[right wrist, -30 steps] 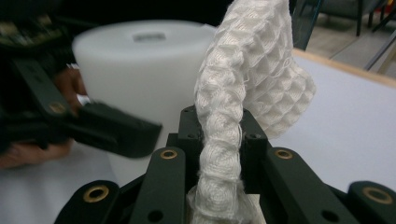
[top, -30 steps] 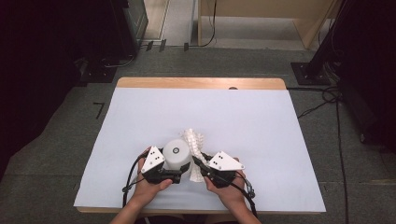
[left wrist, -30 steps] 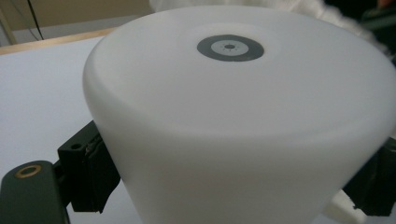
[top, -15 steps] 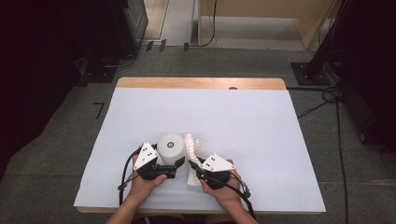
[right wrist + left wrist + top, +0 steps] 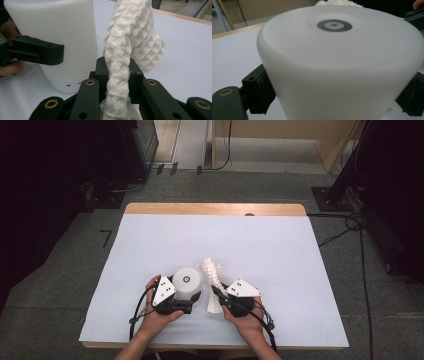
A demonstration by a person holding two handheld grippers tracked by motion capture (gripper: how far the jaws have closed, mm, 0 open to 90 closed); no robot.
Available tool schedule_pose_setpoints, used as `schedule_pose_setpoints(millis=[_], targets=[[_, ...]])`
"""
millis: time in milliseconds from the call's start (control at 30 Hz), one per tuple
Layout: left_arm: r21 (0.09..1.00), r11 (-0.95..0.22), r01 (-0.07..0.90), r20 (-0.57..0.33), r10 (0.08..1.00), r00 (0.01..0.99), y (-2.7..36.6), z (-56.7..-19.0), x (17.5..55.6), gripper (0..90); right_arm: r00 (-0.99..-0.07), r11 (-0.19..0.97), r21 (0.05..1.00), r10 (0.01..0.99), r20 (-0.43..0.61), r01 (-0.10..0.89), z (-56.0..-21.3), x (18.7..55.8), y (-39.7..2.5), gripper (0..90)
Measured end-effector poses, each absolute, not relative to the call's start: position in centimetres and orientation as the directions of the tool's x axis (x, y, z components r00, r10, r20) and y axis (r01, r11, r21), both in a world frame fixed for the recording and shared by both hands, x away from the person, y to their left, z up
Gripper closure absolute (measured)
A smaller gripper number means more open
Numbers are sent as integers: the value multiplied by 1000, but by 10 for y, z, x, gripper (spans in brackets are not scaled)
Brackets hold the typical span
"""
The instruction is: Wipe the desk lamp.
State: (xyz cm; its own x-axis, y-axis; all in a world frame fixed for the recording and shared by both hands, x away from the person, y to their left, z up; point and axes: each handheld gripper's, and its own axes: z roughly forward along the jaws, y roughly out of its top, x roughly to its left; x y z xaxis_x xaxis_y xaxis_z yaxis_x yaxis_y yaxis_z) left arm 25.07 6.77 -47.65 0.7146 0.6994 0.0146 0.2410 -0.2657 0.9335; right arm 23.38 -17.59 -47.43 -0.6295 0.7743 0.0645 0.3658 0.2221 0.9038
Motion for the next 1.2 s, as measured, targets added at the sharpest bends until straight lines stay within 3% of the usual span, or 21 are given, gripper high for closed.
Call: schedule_pose_setpoints(millis=[100, 400, 567, 733, 900, 1200], targets=[[932, -260, 252, 18, 728, 685, 66, -473, 247, 17, -629, 225, 902, 775, 63, 367, -475, 234, -176, 762], [927, -217, 306, 8, 828, 561, 53, -476, 232, 18, -627, 222, 903, 776, 65, 368, -475, 238, -176, 762], [919, -236, 316, 35, 847, 530, 45, -478, 230, 80, -631, 227, 900, 773, 65, 371, -476, 237, -175, 762], [925, -213, 315, -13, 809, 588, 58, -474, 237, 86, -639, 233, 900, 767, 64, 369, -476, 237, -174, 761], [940, -148, 307, -115, 712, 693, 76, -463, 245, 87, -669, 264, 896, 742, 48, 357, -478, 233, -163, 761], [932, -212, 294, -95, 641, 762, 72, -467, 248, 87, -682, 238, 919, 730, 44, 314, -463, 222, -160, 762]])
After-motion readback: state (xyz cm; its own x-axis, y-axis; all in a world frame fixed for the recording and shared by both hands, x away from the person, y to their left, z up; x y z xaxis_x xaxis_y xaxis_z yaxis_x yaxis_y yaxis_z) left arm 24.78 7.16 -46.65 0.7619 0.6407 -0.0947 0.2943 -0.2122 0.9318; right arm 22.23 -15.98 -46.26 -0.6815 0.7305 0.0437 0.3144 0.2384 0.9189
